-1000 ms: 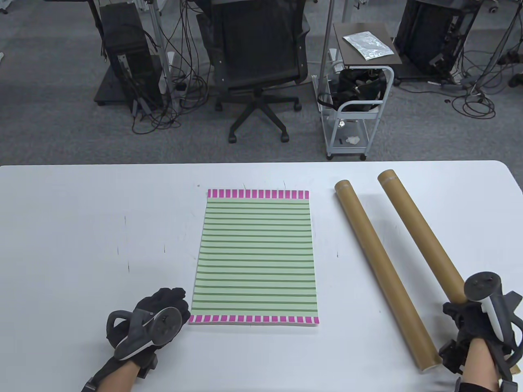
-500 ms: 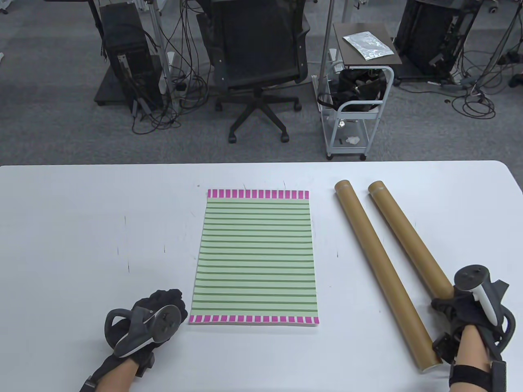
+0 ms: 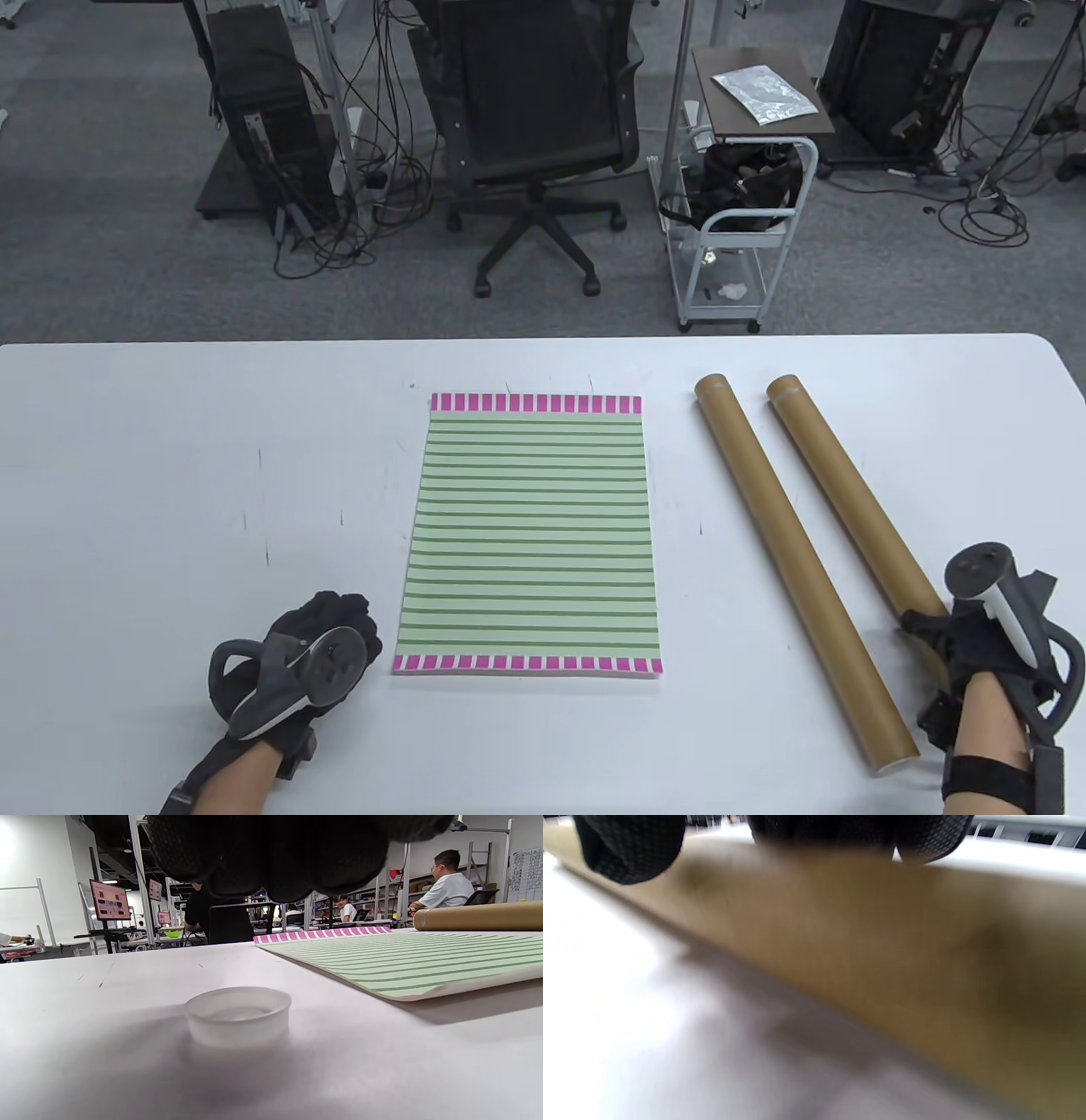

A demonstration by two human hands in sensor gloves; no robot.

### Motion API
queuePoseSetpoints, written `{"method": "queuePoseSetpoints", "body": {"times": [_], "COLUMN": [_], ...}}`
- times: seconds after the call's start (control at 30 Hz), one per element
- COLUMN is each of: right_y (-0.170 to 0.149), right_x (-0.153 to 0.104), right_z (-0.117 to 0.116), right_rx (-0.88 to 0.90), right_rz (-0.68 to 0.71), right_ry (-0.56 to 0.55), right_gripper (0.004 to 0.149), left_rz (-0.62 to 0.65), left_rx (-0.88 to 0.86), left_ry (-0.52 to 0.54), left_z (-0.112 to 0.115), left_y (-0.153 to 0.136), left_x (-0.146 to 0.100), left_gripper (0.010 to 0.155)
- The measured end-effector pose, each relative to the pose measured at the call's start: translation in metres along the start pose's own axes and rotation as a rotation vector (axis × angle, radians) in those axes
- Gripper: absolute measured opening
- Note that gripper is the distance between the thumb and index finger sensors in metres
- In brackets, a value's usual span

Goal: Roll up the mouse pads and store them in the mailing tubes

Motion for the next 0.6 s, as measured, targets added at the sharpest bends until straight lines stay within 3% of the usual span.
{"method": "queuePoseSetpoints", "body": {"times": [0.13,0.3,0.47,0.6], "right_y": [0.023,0.098,0.179,0.23], "right_x": [-0.031,-0.097,-0.164,-0.203], "right_z": [0.037,0.057,0.024,-0.03], "right_rx": [-0.076,-0.193,-0.288,-0.291], "right_rz": [0.051,0.316,0.609,0.798], "right_ry": [-0.128,-0.221,-0.198,-0.057], "right_gripper": [0.083,0.084,0.087,0.098], "left_rz": [0.028,0.062,0.103,0.132], "left_rx": [0.025,0.021,0.043,0.045], "left_ry": [-0.005,-0.002,-0.012,-0.035], "left_z": [0.001,-0.001,-0.001,0.001], "left_y": [0.007,0.017,0.028,0.036], "left_x": [-0.001,-0.004,-0.007,-0.008], "left_gripper": [0.047,0.049,0.051,0.05]}}
Point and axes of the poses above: the tracker on the back of each hand, its own y axis roughly to the thumb side, its own x axis roughly from the wrist to the fingertips, z = x × y, the point moved 3 cm from there along x, roughly from the wrist to the fingertips, and after that the axes turned 5 degrees about -x, right-handed, at the moved point
